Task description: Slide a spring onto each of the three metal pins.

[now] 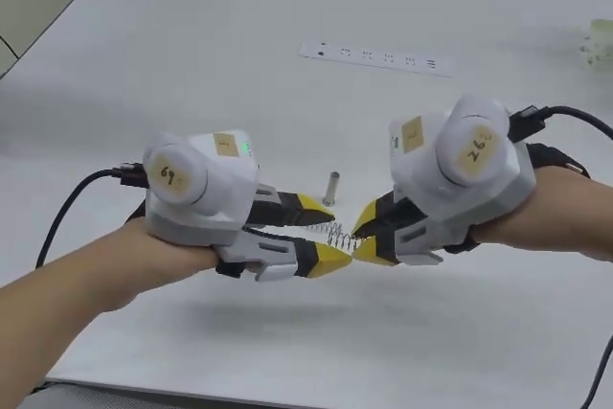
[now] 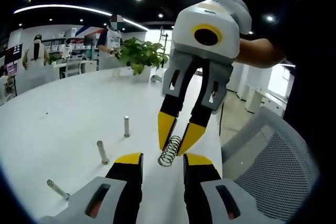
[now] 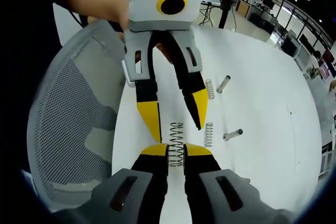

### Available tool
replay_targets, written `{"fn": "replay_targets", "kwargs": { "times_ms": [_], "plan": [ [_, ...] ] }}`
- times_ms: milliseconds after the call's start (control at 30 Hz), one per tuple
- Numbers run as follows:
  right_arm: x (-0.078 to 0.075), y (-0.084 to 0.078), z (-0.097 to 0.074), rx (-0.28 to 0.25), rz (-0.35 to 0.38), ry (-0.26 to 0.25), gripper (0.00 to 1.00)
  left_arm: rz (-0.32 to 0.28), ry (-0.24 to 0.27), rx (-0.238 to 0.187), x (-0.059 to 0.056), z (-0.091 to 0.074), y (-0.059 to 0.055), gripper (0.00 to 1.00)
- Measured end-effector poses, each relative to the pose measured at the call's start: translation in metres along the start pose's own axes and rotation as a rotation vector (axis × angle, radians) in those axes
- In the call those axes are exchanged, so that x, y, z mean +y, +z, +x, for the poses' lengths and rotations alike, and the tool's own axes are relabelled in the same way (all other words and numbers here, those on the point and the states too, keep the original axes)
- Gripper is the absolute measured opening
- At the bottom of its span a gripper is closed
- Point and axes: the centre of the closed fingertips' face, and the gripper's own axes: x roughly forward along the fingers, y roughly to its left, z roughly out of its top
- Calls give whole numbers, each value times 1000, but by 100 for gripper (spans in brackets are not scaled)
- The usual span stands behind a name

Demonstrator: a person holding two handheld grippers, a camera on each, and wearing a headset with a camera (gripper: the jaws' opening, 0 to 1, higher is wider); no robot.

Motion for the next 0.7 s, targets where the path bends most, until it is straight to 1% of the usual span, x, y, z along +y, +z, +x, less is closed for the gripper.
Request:
{"fn": "replay_targets", "kwargs": {
  "times_ms": [133,300,500,633,700],
  "plan": [
    [1,0,-1,-2,-6,-1,8,0,-6,6,-1,1,-2,21],
    [1,0,-1,-3,-13,0,8,9,-13,2,-3,2,-1,19],
    [-1,2,-4,-9,-16,-4,8,17,-13,-10,-4,1,3,17],
    [-1,1,-5,-4,-21,-3,8,7,-8,-27,-2,-1,8,14],
    [0,2,-5,-10,-21,1,8,4,-6,-29,-2,-1,8,15]
  ]
}}
